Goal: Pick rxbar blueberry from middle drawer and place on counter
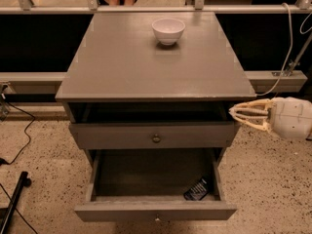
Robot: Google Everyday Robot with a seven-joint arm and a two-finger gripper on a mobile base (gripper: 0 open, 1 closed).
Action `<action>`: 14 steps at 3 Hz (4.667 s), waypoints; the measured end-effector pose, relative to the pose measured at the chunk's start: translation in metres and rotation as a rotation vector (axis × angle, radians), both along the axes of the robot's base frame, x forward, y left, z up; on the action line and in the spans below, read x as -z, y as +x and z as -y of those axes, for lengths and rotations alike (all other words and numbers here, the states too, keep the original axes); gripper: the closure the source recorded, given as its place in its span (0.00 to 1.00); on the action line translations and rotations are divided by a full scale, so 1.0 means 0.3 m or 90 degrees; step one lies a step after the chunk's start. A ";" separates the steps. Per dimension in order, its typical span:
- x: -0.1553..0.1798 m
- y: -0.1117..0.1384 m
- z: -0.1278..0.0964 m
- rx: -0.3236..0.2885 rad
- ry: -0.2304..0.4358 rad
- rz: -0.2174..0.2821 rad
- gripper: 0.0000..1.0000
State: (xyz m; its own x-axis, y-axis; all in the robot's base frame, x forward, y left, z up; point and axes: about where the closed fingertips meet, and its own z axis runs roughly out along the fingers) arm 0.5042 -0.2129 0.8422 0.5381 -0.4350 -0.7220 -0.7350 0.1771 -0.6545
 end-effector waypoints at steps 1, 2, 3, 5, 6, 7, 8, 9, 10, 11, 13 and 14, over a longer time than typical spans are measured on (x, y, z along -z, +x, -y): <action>0.107 0.020 -0.033 -0.006 -0.056 -0.030 0.27; 0.283 0.018 -0.031 -0.037 -0.161 -0.062 0.04; 0.416 -0.011 0.001 -0.065 -0.266 -0.065 0.00; 0.529 -0.047 0.015 -0.116 -0.390 0.033 0.00; 0.564 -0.032 -0.050 -0.149 -0.488 0.038 0.00; 0.690 -0.033 -0.099 -0.233 -0.662 0.060 0.00; 0.809 -0.006 -0.038 -0.311 -0.800 0.076 0.00; 0.902 0.031 0.088 -0.368 -0.882 0.080 0.00; 1.008 0.068 0.179 -0.407 -0.918 0.072 0.00; 1.014 0.067 0.174 -0.405 -0.914 0.073 0.00; 1.140 0.048 -0.027 -0.366 -0.913 0.020 0.00; 1.143 0.047 -0.029 -0.350 -0.909 0.006 0.00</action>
Offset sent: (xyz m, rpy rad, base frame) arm 0.0009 -0.0064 -0.1532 -0.4821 0.1644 0.1150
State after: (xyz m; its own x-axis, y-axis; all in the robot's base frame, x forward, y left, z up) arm 0.5183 -0.2042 0.4993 0.8617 -0.4935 0.1180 -0.4923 -0.8694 -0.0408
